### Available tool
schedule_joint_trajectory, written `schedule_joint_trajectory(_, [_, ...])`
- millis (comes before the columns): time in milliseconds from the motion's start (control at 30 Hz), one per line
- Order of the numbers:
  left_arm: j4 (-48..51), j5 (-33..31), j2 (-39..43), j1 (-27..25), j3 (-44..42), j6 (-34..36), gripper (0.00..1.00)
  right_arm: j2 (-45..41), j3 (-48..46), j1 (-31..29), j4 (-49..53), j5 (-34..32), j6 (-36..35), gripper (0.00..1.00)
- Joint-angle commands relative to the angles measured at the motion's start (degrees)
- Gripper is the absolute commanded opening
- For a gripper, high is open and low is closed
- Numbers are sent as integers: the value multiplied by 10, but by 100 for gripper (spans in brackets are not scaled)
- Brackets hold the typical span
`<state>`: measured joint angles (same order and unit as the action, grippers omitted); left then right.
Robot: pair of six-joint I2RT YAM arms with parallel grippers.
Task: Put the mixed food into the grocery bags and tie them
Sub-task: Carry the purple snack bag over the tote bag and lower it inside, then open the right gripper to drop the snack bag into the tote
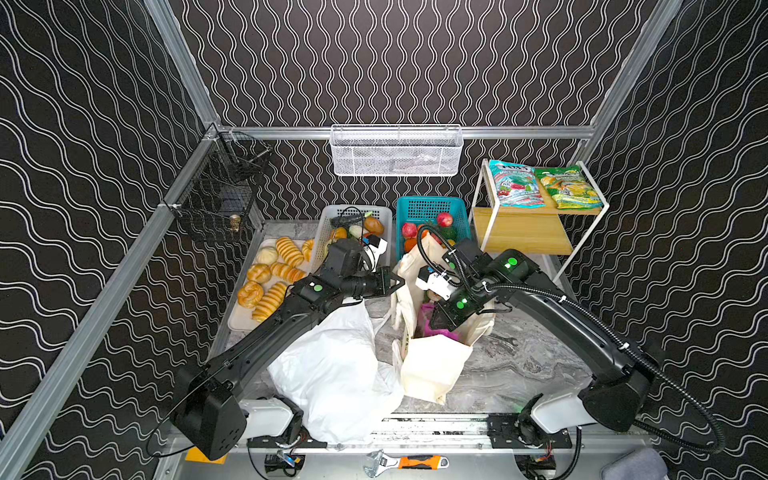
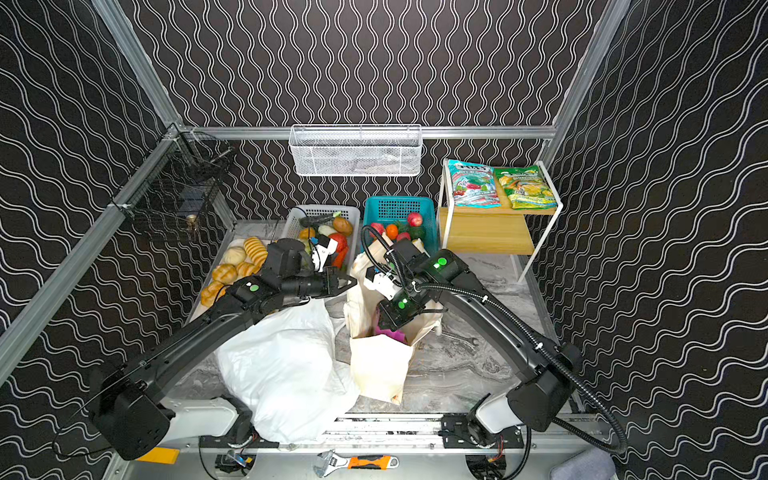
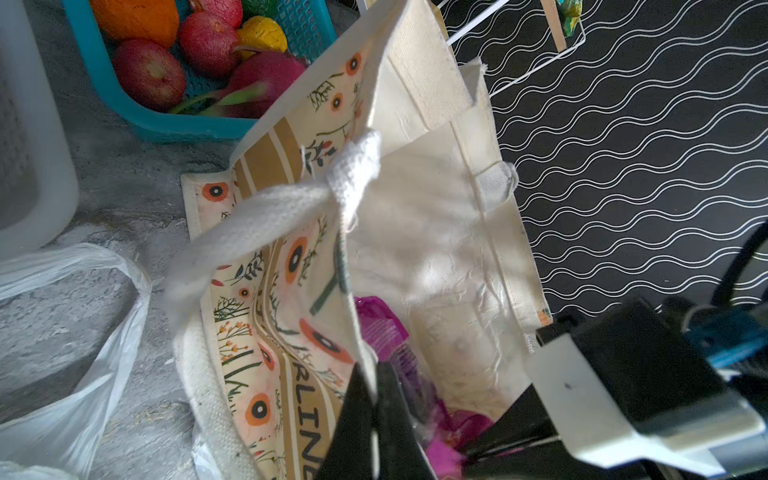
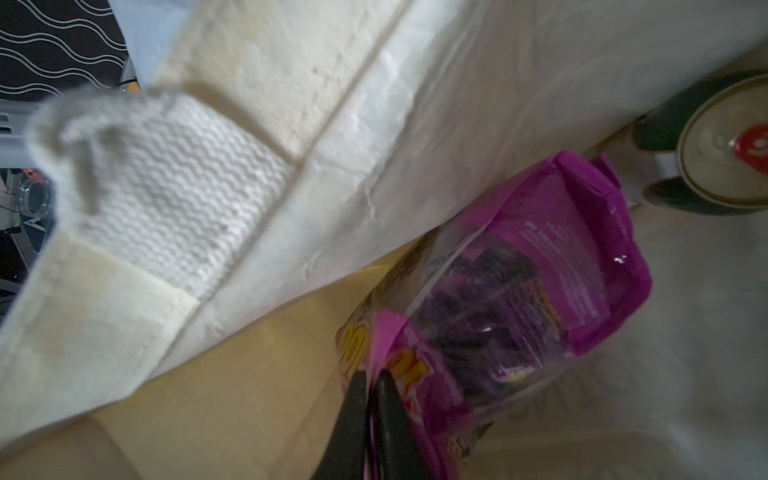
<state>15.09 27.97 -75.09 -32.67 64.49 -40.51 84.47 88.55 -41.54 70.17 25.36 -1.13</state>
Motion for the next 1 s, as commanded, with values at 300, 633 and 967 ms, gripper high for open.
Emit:
schedule_joint_trajectory(300, [-32, -18, -3, 4, 4, -5, 0, -41, 46, -1, 0, -58, -10, 54])
schedule_joint_trajectory(633, [-20, -24, 5, 5, -1, 3, 0, -161, 35, 135, -100, -332, 179, 77])
schedule_joint_trajectory(967, [-19, -22, 7, 5, -7, 3, 0, -126, -101, 232, -160, -213, 192, 59])
